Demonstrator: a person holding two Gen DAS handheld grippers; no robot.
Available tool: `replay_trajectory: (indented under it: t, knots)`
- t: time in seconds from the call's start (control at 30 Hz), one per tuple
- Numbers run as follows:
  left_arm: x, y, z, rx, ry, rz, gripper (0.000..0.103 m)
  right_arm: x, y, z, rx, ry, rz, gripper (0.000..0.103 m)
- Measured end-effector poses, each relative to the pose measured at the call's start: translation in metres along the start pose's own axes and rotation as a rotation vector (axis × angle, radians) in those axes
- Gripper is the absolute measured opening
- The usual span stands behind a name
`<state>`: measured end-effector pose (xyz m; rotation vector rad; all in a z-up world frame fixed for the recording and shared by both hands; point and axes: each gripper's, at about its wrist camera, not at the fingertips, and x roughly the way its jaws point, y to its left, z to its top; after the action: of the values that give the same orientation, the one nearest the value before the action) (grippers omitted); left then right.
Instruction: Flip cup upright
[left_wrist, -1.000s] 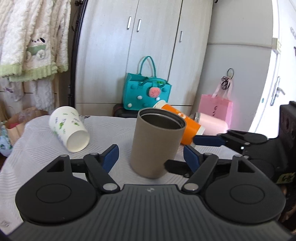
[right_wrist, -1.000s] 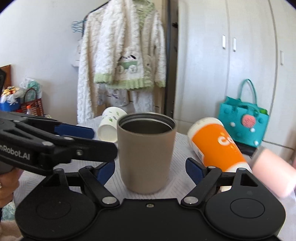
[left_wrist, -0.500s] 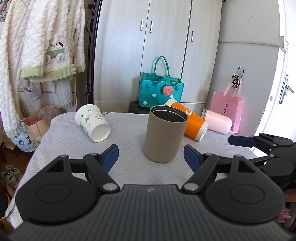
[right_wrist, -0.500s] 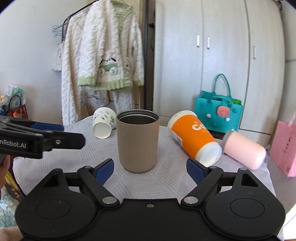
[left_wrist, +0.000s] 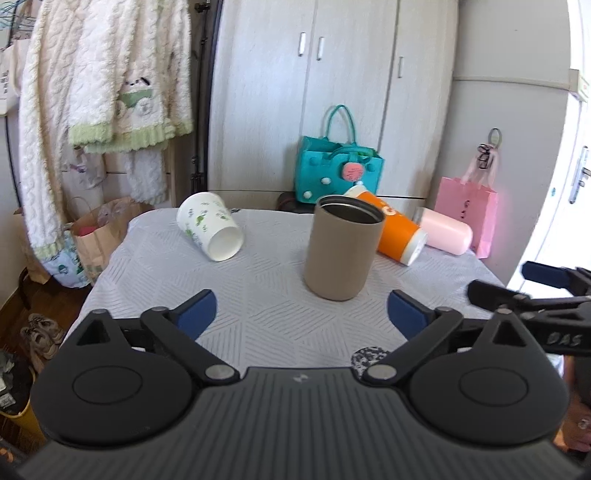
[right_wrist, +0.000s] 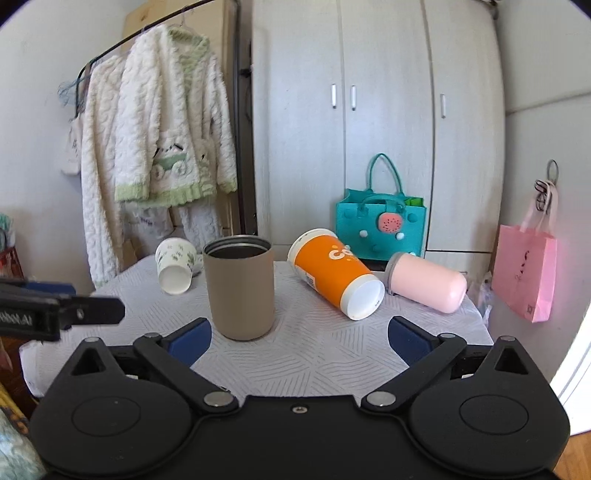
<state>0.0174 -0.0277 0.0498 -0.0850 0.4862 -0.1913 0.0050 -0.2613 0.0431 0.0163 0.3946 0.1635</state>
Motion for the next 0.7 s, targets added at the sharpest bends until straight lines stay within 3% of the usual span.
replay_trajectory:
  t: [0.27,0.7]
  knots:
    - [0.000,0.006,-0.007,-0.020,0.021,0.068,0.103,-0.010,0.003,-0.008,0.020,0.018,-0.069,0.103]
    - [-0.005,0.002,-0.024,0.018,0.003,0.097,0.103,-0.021,0.011,-0.027,0.047,0.033,-0.135,0.103]
